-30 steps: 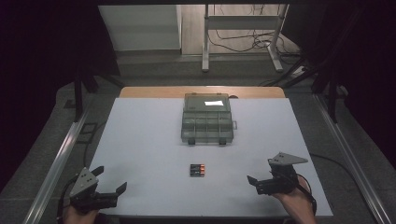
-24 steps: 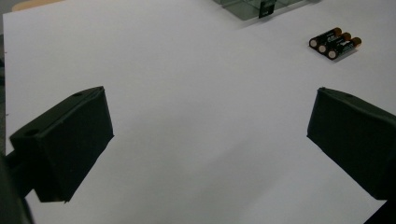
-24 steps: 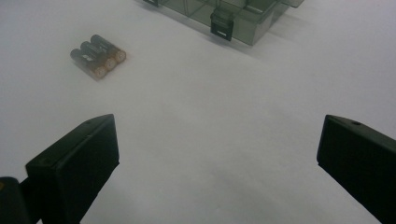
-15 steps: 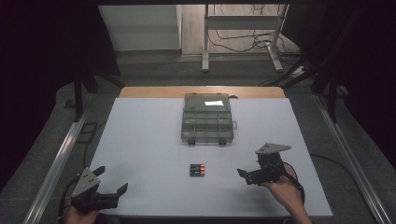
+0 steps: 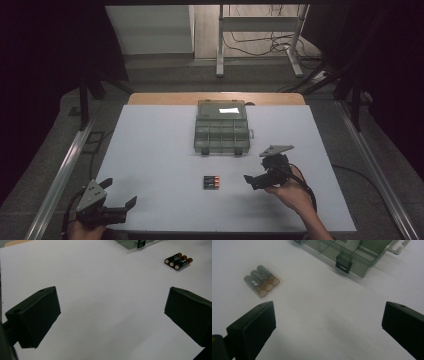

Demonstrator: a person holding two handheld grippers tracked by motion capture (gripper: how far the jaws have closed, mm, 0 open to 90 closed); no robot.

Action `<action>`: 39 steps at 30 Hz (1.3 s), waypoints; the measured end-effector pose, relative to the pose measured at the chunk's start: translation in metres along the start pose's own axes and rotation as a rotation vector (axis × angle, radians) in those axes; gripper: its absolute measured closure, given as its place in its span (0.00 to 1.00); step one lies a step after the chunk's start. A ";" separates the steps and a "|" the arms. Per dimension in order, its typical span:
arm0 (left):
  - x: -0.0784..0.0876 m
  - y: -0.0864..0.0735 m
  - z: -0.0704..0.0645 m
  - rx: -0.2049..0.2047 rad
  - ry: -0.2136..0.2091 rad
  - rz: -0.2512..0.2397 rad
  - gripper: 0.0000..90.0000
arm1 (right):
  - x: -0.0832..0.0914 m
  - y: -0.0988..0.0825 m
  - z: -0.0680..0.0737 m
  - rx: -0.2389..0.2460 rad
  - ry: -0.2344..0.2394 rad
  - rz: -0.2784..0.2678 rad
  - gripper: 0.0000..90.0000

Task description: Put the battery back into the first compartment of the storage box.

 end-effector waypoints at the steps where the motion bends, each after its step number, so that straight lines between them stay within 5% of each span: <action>1: 0.000 0.000 0.000 -0.001 0.000 0.000 0.01 | -0.004 0.003 0.004 0.012 0.005 0.013 0.00; 23: -0.001 0.000 -0.002 -0.023 -0.004 0.011 0.01 | -0.042 0.037 0.046 0.135 0.084 0.081 0.11; 39: -0.001 0.000 -0.003 -0.039 0.003 0.016 0.01 | -0.060 0.052 0.087 0.330 0.157 0.144 0.57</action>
Point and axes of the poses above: each handheld gripper's, and its own axes: x roughly backward along the jaws, y roughly out of its top, z roughly to its left, the point moved 7 cm from there along -x, roughly forward along the jaws, and after that the axes turned 15 degrees about -y, right-handed, at the moved point
